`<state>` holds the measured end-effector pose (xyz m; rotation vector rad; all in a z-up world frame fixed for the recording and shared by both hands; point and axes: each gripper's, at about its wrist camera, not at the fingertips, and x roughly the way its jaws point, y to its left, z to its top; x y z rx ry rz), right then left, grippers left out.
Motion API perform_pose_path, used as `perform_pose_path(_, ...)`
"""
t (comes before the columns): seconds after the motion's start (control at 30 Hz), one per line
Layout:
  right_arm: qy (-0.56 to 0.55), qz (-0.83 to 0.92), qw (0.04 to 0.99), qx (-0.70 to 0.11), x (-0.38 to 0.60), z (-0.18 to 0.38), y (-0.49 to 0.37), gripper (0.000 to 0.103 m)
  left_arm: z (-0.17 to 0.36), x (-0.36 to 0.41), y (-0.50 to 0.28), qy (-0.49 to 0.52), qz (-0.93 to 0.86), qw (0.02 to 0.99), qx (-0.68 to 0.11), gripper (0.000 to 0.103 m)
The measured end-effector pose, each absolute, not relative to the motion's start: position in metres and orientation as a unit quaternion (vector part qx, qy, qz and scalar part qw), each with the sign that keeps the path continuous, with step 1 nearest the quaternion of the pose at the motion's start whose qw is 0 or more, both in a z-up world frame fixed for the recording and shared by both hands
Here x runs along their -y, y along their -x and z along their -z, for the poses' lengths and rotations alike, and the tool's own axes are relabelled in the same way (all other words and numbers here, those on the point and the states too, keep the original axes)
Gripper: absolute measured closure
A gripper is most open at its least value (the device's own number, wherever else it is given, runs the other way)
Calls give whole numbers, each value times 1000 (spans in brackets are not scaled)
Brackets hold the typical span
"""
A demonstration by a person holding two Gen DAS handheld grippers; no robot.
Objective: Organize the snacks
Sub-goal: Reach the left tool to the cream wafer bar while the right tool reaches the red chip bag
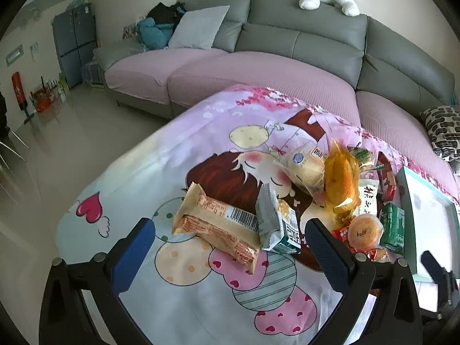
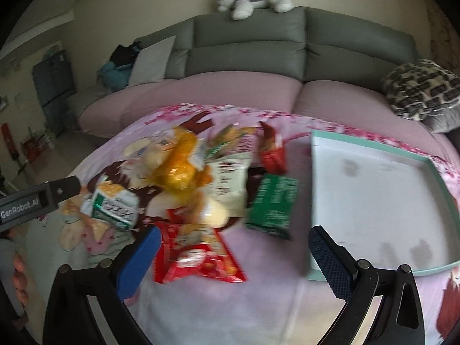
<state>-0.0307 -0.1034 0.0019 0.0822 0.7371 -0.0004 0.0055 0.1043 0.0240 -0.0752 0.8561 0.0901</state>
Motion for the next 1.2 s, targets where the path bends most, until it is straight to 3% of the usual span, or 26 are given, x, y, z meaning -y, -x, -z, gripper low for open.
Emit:
perform_pose_path(0.77, -52, -25, 900, -431, 77, 39, 6, 0, 23, -146, -26, 162, -73, 874, -452, 0)
perform_pose_path(1.2, -55, -21, 896, -441, 77, 43, 3, 0, 40, -126, -44, 143, -62, 885, -439, 2)
